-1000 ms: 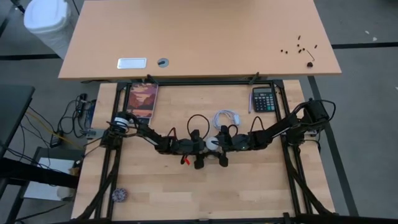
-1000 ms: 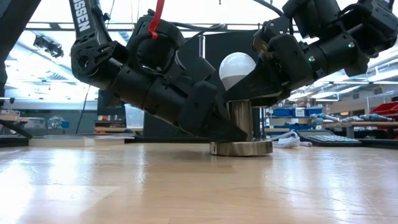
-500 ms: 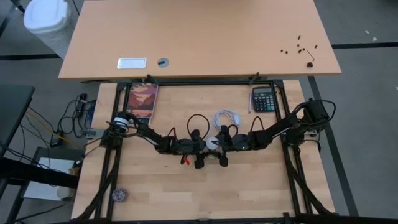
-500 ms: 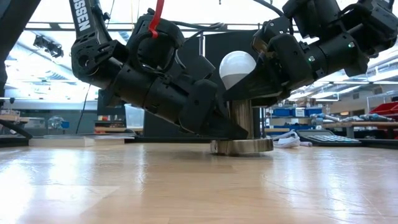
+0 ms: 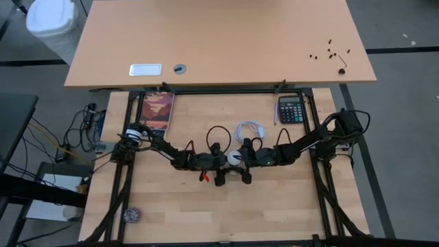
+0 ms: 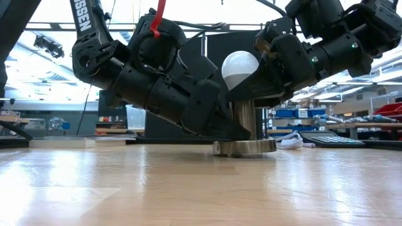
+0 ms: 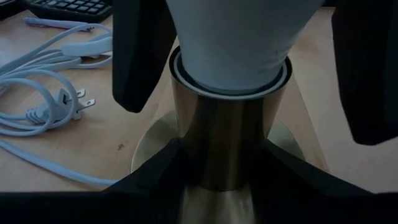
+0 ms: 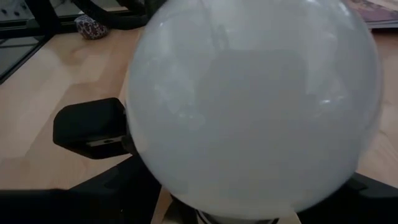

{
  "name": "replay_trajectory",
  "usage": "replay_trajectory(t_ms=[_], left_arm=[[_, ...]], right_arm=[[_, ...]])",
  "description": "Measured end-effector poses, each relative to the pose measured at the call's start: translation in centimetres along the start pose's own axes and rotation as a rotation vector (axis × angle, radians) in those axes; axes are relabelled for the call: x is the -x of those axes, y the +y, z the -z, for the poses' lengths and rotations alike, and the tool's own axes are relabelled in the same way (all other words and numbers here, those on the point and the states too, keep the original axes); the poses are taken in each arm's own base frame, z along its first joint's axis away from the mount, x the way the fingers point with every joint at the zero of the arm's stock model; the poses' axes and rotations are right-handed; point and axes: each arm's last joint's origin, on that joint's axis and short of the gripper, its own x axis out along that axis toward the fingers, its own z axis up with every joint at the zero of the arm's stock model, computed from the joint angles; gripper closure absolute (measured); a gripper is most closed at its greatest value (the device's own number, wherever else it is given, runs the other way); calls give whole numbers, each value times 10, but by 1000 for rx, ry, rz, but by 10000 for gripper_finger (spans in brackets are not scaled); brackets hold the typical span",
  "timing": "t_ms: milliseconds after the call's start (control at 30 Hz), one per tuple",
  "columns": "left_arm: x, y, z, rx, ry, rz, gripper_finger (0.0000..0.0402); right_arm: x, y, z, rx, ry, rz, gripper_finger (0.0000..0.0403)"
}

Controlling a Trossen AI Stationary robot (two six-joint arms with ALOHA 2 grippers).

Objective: Screw lightbulb
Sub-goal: Insert the lightbulb into the lamp

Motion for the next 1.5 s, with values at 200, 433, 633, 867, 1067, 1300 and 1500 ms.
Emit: replay_trajectory(t_ms=[200, 433, 633, 867, 1067, 1300, 1500], left_arm=[[0, 0, 0, 0, 0, 0, 203], [0, 0, 0, 0, -1, 0, 203], [0, 0, -1, 1, -1, 0, 203], [0, 0, -1, 1, -1, 0, 203], [0, 0, -1, 1, -1, 0, 203], [0, 0, -1, 1, -1, 0, 203], [0, -1, -6, 15, -55, 7, 203]], right_arm=[[0, 0, 0, 0, 0, 0, 96], [0, 0, 0, 0, 0, 0, 96], [0, 0, 0, 0, 0, 0, 96], [0, 0, 0, 0, 0, 0, 96], [0, 0, 0, 0, 0, 1, 96], [0, 0, 0, 0, 0, 1, 96], [0, 0, 0, -3, -2, 0, 96]])
